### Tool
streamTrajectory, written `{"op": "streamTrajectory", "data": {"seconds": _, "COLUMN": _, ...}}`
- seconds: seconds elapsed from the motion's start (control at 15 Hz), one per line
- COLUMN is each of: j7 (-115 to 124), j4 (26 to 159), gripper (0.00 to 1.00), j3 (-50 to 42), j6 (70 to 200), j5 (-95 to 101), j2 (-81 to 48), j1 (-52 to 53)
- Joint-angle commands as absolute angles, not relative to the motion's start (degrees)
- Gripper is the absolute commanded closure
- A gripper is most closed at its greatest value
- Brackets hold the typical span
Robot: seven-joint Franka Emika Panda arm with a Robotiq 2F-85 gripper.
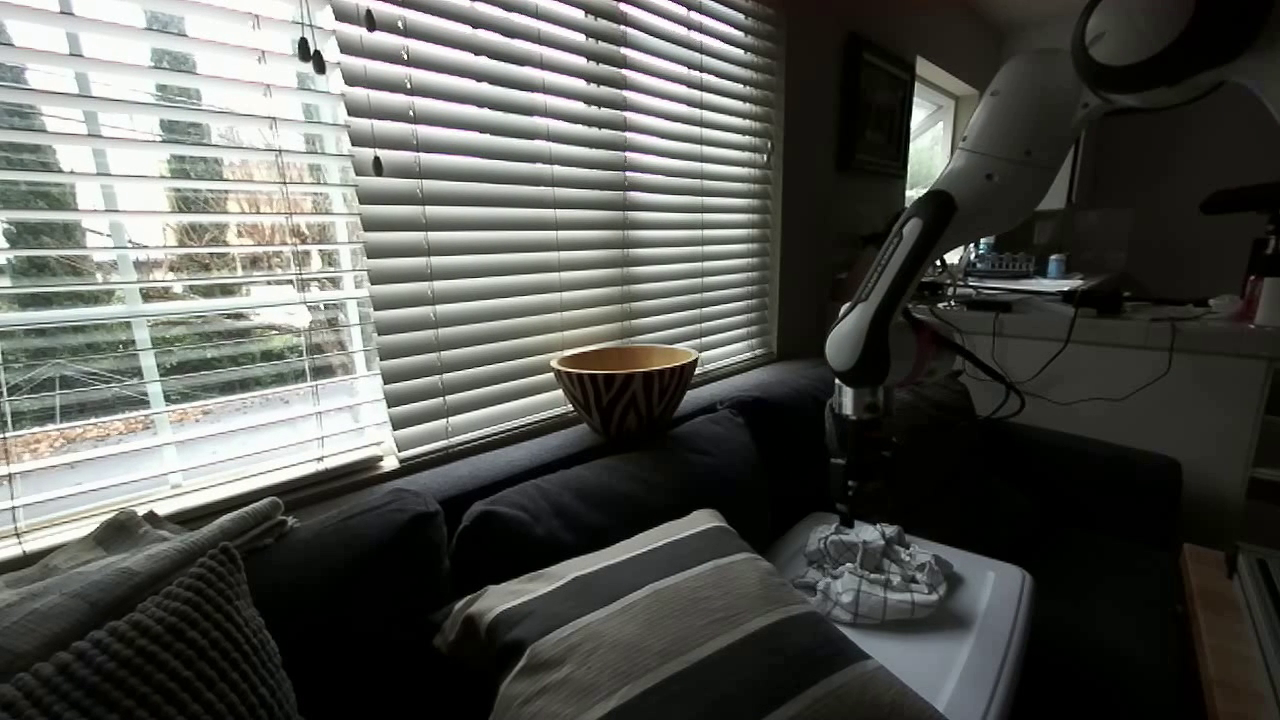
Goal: Use the towel to wipe the white lid.
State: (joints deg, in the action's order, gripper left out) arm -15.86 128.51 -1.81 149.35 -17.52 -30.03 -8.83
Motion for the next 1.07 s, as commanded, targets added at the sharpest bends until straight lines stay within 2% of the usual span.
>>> {"op": "streamTrajectory", "data": {"seconds": 0.0, "j7": -14.7, "j4": 127.7, "gripper": 0.00, "j3": -0.2, "j6": 149.4, "j5": -15.9, "j2": -31.0, "j1": -10.6}}
{"op": "streamTrajectory", "data": {"seconds": 0.33, "j7": -14.7, "j4": 126.8, "gripper": 0.00, "j3": -0.1, "j6": 149.3, "j5": -15.9, "j2": -31.4, "j1": -10.7}}
{"op": "streamTrajectory", "data": {"seconds": 1.0, "j7": 1.8, "j4": 120.3, "gripper": 0.00, "j3": -5.7, "j6": 153.5, "j5": -8.5, "j2": -41.9, "j1": -5.7}}
